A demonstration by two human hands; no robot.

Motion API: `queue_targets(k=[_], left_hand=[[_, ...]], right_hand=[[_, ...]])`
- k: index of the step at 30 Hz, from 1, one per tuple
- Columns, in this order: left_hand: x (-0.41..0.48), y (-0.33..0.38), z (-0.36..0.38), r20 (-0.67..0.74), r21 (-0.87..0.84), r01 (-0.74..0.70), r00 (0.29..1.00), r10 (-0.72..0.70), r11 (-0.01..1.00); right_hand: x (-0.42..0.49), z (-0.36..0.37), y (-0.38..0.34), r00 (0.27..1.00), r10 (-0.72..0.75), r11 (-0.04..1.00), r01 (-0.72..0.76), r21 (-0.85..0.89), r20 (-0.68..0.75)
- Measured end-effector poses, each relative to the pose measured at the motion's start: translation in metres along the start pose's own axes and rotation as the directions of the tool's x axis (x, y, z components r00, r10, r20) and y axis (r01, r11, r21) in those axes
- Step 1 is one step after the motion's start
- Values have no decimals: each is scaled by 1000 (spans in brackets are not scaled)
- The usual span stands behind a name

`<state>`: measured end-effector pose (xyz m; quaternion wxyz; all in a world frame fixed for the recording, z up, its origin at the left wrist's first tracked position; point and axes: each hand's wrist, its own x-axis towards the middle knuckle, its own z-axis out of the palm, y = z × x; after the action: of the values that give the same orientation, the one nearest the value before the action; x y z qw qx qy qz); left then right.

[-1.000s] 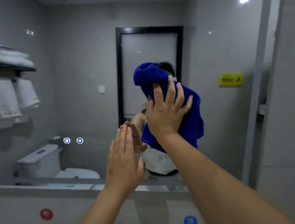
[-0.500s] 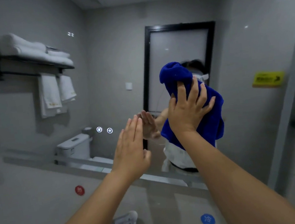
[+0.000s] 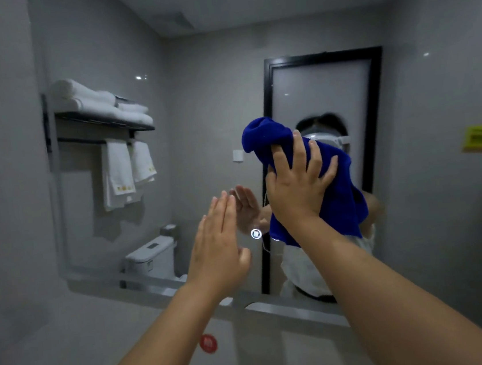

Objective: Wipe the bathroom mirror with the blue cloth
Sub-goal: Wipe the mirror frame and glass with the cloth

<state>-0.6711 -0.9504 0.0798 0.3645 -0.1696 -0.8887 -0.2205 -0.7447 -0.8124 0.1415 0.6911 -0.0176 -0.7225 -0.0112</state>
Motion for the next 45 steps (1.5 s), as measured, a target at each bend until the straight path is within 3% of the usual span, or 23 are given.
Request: queue_targets(k=[8, 13, 24, 30, 34, 45], left_hand=[[25, -99, -17, 62, -47, -7, 998, 10, 999], [26, -101, -12, 89, -94, -6, 996, 14, 996], [33, -109, -25, 212, 73, -55, 976, 39, 996], [35, -122, -35, 215, 68, -167, 965, 149, 984], [39, -154, -45, 149, 15, -234, 962, 229, 972], [64, -297, -96, -59, -59, -162, 986, 159, 985]], right_hand=[[9, 22, -62, 999, 22, 999, -24, -38, -42], [6, 22, -64, 998, 29, 997, -33, -69, -54], [8, 24, -66, 998, 28, 998, -31, -61, -50], [11, 31, -104, 981, -194, 981, 194, -23, 5], [16, 44, -160, 990, -138, 990, 138, 20, 33], [32, 80, -298, 957, -258, 966, 254, 41, 134]])
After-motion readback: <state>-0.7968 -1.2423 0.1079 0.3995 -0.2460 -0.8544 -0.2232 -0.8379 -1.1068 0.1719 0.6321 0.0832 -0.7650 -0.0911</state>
